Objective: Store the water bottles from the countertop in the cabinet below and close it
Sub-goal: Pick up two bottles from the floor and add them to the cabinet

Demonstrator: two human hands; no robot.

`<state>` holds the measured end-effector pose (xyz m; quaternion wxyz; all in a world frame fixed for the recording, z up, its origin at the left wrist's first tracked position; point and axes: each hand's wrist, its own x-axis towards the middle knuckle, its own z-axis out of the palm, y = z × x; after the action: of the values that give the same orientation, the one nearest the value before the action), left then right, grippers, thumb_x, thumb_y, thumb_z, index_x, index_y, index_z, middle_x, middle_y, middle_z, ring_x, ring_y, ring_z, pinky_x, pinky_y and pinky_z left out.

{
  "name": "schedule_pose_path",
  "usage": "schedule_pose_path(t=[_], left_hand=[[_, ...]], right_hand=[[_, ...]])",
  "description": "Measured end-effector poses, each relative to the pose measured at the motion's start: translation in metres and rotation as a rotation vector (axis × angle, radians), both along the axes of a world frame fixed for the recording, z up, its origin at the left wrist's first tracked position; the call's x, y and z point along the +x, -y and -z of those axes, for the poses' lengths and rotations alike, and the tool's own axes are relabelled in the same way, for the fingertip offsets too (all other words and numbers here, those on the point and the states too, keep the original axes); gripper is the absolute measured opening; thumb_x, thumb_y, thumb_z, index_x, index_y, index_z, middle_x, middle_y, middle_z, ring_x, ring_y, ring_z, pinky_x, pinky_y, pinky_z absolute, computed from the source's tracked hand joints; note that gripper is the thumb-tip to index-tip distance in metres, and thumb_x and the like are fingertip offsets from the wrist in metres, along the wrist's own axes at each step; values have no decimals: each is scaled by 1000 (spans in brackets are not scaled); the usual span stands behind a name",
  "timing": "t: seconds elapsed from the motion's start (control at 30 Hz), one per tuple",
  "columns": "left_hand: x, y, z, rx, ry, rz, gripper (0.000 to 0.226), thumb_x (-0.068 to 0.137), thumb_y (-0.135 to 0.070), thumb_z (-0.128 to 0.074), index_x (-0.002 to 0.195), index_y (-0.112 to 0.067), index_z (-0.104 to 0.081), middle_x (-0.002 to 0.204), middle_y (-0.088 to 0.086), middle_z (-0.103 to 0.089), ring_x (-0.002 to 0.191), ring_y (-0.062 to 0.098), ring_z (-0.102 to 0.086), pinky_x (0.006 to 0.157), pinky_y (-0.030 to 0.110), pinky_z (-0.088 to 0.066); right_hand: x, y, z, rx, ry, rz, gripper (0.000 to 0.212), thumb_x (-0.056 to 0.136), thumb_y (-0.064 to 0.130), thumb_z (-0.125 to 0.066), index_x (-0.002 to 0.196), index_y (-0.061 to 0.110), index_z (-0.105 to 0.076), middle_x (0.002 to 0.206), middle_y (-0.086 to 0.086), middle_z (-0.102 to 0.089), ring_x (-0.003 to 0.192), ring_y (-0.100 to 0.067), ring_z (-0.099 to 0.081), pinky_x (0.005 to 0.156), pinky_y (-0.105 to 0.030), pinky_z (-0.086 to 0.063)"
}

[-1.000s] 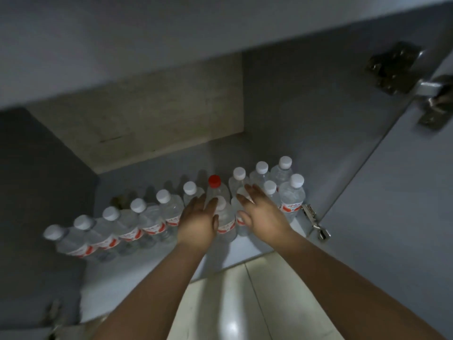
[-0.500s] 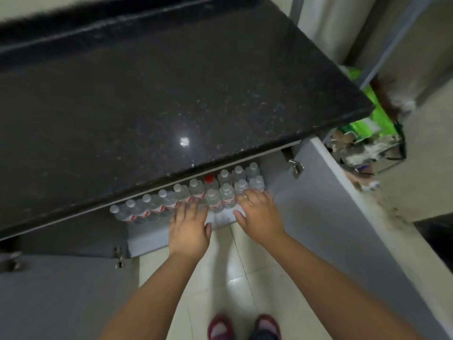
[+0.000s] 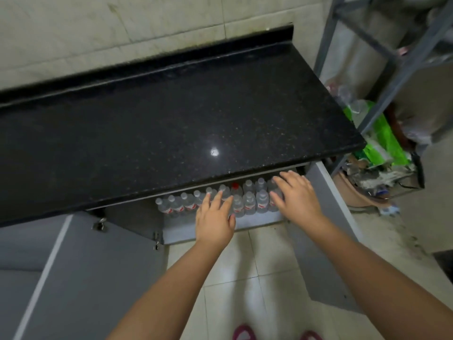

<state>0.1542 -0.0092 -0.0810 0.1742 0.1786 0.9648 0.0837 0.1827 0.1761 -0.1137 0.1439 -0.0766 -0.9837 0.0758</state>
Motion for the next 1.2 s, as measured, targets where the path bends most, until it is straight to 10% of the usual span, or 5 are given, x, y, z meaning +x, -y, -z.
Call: schedule_pose_path(t=[0.43,0.67,0.8,0.93,1.2], left_hand=[[33,-168,15,80,-28,-122,47,101,-33,-34,147,-26,-27,159,-2,-17,149,20,-6,121,35,-15],[72,-254,41,-46,-113,42,36,69,-26,-47,89,-19,-77,99,6,-77,93,26,-74,72,36,-62],[70,-292,48,-73,-65,117,47,44,-21,-86,89,-14,-77,107,11,-74,103,28,-70,83,36,-58],[70,-330,54,-111,161,135,47,93,-9,-46,138,-1,-40,155,19,-22,147,31,-13,119,41,-16],[88,-361,98,-164,462,-314,53,90,-12,-51,140,-8,-34,150,16,-27,141,33,-20,117,45,-22]], right_hand=[[1,-181,18,-107,-231,-375,41,78,23,-47,87,-5,-75,88,-21,-75,83,-36,-72,77,-38,-59],[17,-266,77,-92,-42,-432,43,77,25,-43,85,-2,-76,85,-19,-75,79,-34,-73,68,-44,-60],[23,-285,111,-62,92,-486,44,74,24,-42,78,-4,-76,78,-21,-75,71,-35,-74,61,-43,-60],[25,-310,132,-52,297,-515,40,73,20,-44,79,-3,-75,79,-22,-74,69,-35,-72,65,-40,-60],[7,-353,129,62,416,-647,40,69,23,-42,76,3,-75,74,-15,-75,61,-29,-71,65,-25,-52]])
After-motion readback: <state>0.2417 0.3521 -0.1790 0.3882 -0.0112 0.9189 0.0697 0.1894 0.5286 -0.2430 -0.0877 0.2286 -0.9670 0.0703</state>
